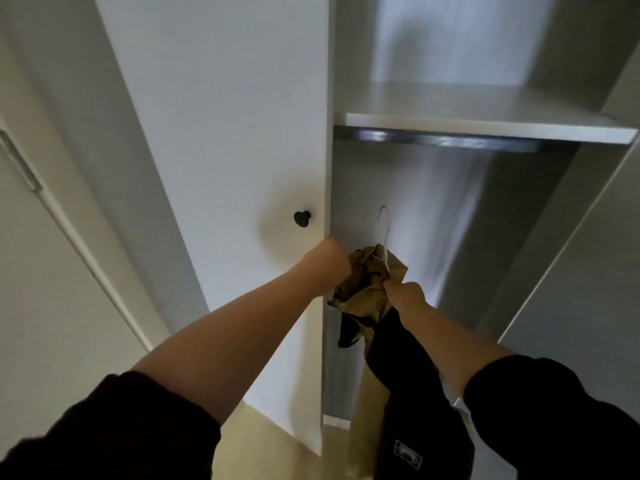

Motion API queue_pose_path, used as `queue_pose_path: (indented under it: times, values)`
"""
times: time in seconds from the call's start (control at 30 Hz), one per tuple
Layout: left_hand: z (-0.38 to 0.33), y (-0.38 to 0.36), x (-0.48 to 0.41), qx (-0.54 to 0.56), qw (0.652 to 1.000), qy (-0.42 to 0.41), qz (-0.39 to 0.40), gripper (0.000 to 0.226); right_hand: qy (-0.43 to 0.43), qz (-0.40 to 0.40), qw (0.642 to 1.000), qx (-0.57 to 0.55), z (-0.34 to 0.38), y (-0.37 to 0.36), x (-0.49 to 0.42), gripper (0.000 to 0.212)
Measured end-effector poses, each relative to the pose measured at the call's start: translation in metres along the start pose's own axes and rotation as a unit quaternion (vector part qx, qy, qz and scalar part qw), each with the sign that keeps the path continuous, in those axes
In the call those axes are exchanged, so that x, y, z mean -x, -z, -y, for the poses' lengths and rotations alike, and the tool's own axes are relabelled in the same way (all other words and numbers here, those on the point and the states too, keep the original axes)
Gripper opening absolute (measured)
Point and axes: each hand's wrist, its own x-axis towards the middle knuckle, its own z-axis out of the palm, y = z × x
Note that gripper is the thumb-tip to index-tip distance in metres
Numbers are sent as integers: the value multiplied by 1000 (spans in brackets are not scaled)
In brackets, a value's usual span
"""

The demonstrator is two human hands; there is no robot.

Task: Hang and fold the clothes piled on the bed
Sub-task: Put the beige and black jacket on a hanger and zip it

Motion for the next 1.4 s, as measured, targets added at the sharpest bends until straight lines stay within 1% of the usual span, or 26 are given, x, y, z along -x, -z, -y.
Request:
queue_pose_path:
  times: [0.13,0.23,0.33,0.4,0.43,0.47,0.5,0.53,0.57,0.6,0.63,0.67,0.7,0.73,0.77,0.8,0.83,0.87,0.97,1.1,1.13,1.2,1.23,1.3,1.37,1.4]
  values:
    - [-5,-8,62,-8,997,-65,-46,14,10,38,999,-2,6,-24,33,51]
    - [-10,-32,118,-12,992,-80,-92,12,28,58,998,-3,5,-49,63,53]
    - [-7,-63,181,-22,986,-88,-143,10,38,57,998,2,2,-83,98,51]
    - [-4,-84,220,-18,985,-80,-150,14,43,61,997,4,1,-108,123,48]
    - [-2,-94,241,-34,981,-65,-179,17,46,66,997,5,1,-121,136,47]
    - [1,-106,261,-37,972,-47,-229,20,51,71,996,8,2,-133,149,46]
    - [4,-119,282,-10,955,-21,-297,24,56,75,996,10,3,-145,160,44]
    - [8,-134,301,48,924,40,-377,29,62,77,995,12,4,-155,171,42]
    - [11,-148,320,142,865,152,-456,38,67,80,994,12,6,-165,182,42]
    - [16,-159,335,273,764,293,-506,54,71,82,994,12,7,-174,191,41]
    - [24,-164,346,432,632,403,-501,75,72,82,994,9,9,-181,199,40]
    - [31,-166,348,586,511,442,-447,93,73,81,994,4,10,-189,207,38]
    - [35,-166,345,693,436,436,-374,100,75,77,994,-2,8,-195,215,36]
    - [40,-167,341,740,409,429,-317,94,77,70,995,-9,7,-199,223,34]
    - [45,-170,337,753,399,434,-293,75,80,61,995,-15,6,-202,229,33]
    - [51,-173,336,737,398,458,-298,54,85,52,995,-23,5,-204,234,34]
    - [57,-178,337,720,398,479,-308,39,86,43,995,-34,4,-204,240,36]
    - [61,-184,340,712,398,489,-309,32,84,37,995,-46,4,-204,245,38]
    - [69,-193,348,714,408,482,-301,28,68,37,993,-90,6,-204,260,44]
    - [73,-195,354,708,424,483,-292,23,69,40,988,-132,21,-206,271,40]
    - [73,-200,357,700,437,490,-280,21,69,43,987,-138,26,-207,273,37]
    - [70,-208,363,661,496,514,-229,17,68,50,986,-141,33,-211,277,29]
    - [68,-211,365,641,525,523,-199,21,68,52,986,-141,36,-215,279,26]
    - [65,-215,370,602,570,541,-139,32,68,56,986,-138,42,-223,282,23]
    - [61,-219,374,589,605,535,-26,29,71,65,987,-130,46,-232,284,22]
    - [58,-223,377,612,602,509,54,29,76,69,987,-121,48,-236,285,22]
